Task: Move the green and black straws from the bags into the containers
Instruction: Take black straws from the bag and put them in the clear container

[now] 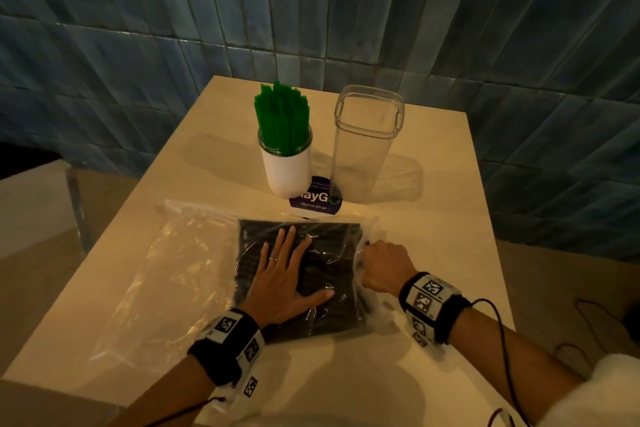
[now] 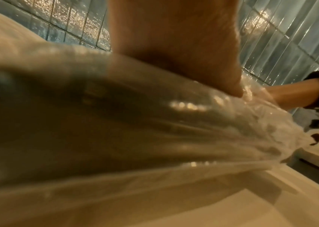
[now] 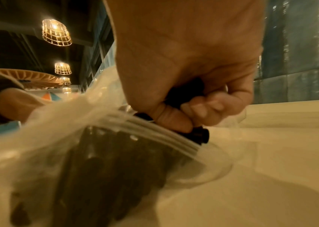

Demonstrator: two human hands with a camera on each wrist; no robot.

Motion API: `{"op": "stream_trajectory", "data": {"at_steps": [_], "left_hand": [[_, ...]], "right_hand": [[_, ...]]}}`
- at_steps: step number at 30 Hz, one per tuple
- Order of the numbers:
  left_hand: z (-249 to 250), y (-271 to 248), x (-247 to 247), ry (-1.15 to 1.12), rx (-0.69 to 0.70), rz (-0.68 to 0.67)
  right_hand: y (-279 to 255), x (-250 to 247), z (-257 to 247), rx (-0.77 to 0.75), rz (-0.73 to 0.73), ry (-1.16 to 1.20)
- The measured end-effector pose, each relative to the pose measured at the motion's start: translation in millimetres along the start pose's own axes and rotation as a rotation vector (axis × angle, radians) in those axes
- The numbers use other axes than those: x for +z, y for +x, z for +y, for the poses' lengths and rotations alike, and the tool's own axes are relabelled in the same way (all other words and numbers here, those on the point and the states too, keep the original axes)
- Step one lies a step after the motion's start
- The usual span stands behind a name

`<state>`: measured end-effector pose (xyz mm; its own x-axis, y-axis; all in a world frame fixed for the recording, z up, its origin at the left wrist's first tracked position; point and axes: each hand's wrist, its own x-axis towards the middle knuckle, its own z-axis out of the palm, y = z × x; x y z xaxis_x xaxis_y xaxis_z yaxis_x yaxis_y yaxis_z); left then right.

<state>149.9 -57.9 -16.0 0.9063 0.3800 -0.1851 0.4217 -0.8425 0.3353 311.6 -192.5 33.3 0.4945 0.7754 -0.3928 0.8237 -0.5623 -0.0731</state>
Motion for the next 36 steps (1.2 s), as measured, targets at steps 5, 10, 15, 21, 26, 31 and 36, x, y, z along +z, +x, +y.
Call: {"op": "stream_trajectory", "data": {"at_steps": [5, 10, 15, 21, 26, 31, 36], "left_hand": [[-2.4, 1.8, 4.1, 0.066, 0.007, -0.006], [0.1, 5.5, 7.3, 0.076, 0.011, 0.004], [2.1, 5.4, 4.6, 0.097, 0.005, -0.012], [1.6, 4.6, 5.4, 0.098, 0.002, -0.008], [2.1, 4.8, 4.5, 0.106, -0.010, -0.035], [4.0, 9.6, 5.0, 0.124, -0.015, -0.100], [6.6, 10.0, 0.9, 0.117, -0.019, -0.162]], "right_hand": [[-24.4, -0.3, 40.2, 0.058, 0.024, 0.041], [-42.6, 6.0, 66.9, 0.052, -0.011, 0.067], [-23.4, 10.1, 47.2, 0.036, 0.012, 0.137], [-7.5, 16.4, 45.7, 0.063, -0.015, -0.079], [-28.1, 14.5, 79.0, 0.118, 0.025, -0.134], [-62.3, 0.9, 126.5, 0.213, 0.002, -0.166], [-88.7, -35.8, 170.2, 0.466, -0.122, -0.154]]}}
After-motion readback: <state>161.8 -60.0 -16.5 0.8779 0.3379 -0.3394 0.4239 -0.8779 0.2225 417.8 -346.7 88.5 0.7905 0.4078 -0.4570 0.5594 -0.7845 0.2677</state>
